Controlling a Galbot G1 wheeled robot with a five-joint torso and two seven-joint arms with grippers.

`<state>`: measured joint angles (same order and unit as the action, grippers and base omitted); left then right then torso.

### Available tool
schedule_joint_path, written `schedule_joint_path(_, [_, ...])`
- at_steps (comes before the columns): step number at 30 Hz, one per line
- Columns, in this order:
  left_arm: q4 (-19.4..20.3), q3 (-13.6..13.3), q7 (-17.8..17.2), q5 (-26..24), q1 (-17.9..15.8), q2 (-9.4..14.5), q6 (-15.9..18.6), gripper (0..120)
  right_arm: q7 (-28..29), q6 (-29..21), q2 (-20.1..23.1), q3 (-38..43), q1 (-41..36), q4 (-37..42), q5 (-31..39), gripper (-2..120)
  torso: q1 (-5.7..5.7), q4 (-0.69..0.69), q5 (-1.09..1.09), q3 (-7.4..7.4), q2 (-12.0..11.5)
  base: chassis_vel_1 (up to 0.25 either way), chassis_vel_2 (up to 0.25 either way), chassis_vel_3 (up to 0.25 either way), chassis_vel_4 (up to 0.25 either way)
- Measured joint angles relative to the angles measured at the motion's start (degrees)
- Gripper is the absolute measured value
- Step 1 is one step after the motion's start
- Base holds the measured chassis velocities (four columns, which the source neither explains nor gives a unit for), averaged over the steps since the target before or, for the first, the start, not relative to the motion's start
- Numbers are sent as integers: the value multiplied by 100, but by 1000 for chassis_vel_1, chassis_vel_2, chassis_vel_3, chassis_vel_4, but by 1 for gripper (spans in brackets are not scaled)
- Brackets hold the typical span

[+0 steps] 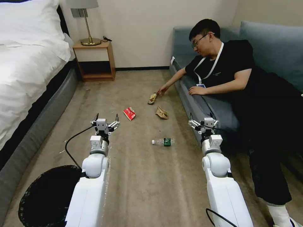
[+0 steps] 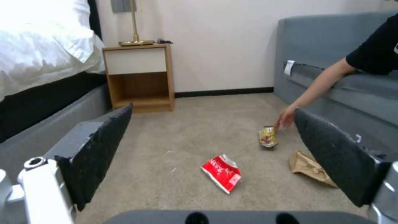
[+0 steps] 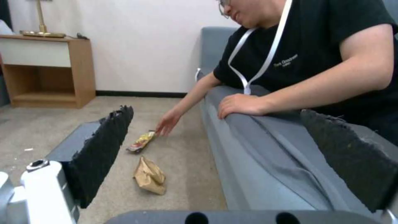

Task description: Pick up the trash bin, then pick up the garbage on the floor and place it into the trash bin.

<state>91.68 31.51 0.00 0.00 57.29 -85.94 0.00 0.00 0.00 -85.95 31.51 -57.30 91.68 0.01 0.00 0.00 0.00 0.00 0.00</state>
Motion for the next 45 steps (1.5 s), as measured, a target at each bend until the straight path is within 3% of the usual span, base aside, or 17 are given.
schedule_joint_path(45, [0, 0, 0, 0, 0, 0, 0, 100, 0, 0, 0, 0, 0, 0, 0, 100, 0, 0, 0, 0, 0, 0, 0, 0, 0])
